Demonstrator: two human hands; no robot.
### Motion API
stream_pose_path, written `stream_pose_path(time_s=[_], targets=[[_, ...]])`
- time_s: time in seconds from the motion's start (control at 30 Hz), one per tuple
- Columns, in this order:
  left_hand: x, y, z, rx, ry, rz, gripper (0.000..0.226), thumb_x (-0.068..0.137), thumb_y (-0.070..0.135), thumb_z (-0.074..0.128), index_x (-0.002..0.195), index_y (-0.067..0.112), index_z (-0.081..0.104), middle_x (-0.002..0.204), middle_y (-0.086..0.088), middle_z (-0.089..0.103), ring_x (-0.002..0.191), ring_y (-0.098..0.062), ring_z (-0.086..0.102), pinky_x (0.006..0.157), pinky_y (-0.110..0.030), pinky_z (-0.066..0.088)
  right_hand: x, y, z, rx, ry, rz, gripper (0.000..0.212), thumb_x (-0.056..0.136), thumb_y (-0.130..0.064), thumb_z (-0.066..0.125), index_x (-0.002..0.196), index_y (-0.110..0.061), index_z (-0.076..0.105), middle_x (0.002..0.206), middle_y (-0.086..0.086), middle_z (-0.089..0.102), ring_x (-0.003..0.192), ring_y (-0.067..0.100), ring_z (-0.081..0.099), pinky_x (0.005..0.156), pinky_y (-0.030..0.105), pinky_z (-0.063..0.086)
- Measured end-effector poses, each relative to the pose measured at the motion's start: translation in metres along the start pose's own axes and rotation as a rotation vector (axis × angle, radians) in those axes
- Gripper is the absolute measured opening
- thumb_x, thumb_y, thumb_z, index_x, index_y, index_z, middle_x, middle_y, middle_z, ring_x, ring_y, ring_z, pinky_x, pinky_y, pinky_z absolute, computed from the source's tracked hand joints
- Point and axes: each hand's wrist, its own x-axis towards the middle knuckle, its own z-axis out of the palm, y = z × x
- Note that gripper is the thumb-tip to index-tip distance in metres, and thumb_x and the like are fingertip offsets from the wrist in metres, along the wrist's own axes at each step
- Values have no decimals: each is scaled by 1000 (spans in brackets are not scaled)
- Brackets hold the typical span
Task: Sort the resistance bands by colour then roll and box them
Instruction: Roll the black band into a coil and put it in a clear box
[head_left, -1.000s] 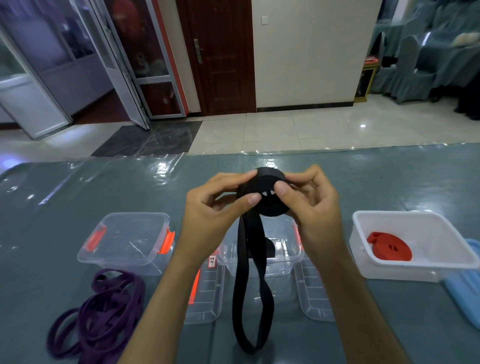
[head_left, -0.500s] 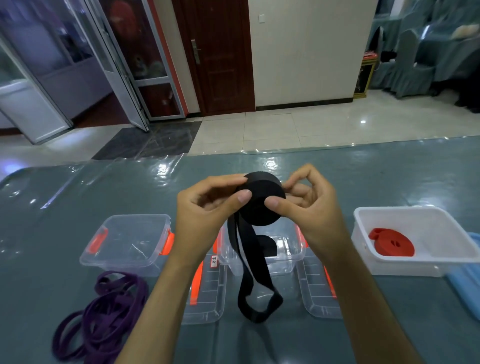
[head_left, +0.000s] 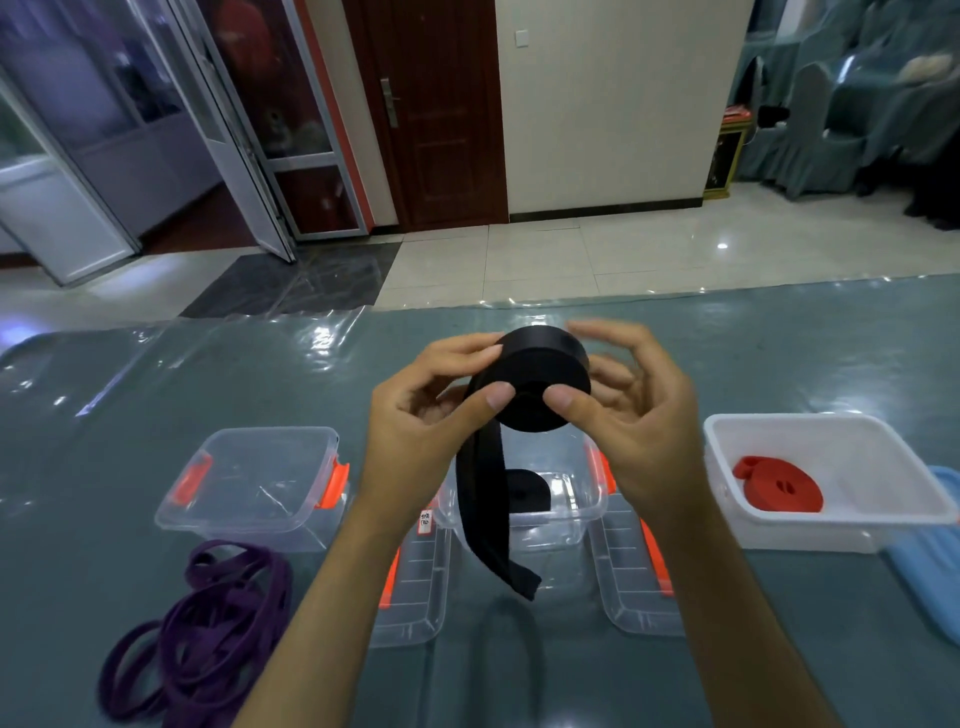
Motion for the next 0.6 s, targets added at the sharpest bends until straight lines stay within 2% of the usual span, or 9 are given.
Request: stream_pose_path(time_s=[0.07, 0.17, 0.27, 0.37, 0.43, 0.5, 0.6], targets=[[5, 2, -5, 34, -17, -18, 29, 85, 4, 83, 105, 24, 83, 116, -1, 77, 115, -20, 72, 95, -28, 58, -3, 5, 2, 21, 35, 24, 35, 86, -31, 86, 115, -31, 67, 115, 3, 78, 108, 23, 77, 87, 29, 62], [3, 1, -6, 134, 23, 36, 21, 83, 6, 83, 102, 14, 80, 114, -4, 79, 111, -25, 75, 95, -36, 60, -5, 10, 3, 76, 48, 139, 29, 81, -20, 85, 99, -21, 62, 114, 9, 78, 103, 28, 78, 83, 30, 63], [-4, -3, -1, 96, 99, 27, 23, 83, 10, 81, 106, 11, 78, 119, -6, 79, 115, -25, 74, 97, -33, 60, 0, 7, 1, 41, 31, 94, 33, 82, -22, 88, 107, -29, 66, 113, 6, 79, 102, 27, 79, 81, 31, 64], [-4, -4, -2, 77, 50, -54, 26, 88, 11, 76, 114, 13, 76, 130, -9, 73, 125, -22, 69, 100, -31, 58, 1, 7, 4, -5, 57, 28, 41, 87, -23, 85, 123, -28, 67, 119, 5, 78, 112, 26, 76, 90, 32, 62], [1, -1, -5, 101, 25, -64, 31, 87, 9, 74, 118, 13, 75, 126, -12, 71, 120, -19, 70, 97, -28, 57, 0, 10, 4, -8, 98, 66, 32, 86, -19, 83, 115, -20, 69, 117, 5, 78, 112, 25, 75, 94, 32, 61], [3, 0, -6, 132, 34, -34, 31, 84, 6, 76, 115, 9, 76, 117, -14, 74, 112, -20, 73, 95, -28, 58, 0, 12, 2, -14, 67, 149, 25, 83, -14, 83, 100, -16, 64, 112, 6, 79, 106, 23, 77, 90, 31, 61], [0, -1, -2, 102, 98, -35, 25, 81, 8, 79, 105, 5, 78, 110, -12, 79, 108, -23, 76, 94, -31, 60, 0, 7, -1, -19, 28, 215, 27, 79, -18, 87, 94, -24, 65, 107, 7, 80, 99, 26, 79, 83, 31, 63]])
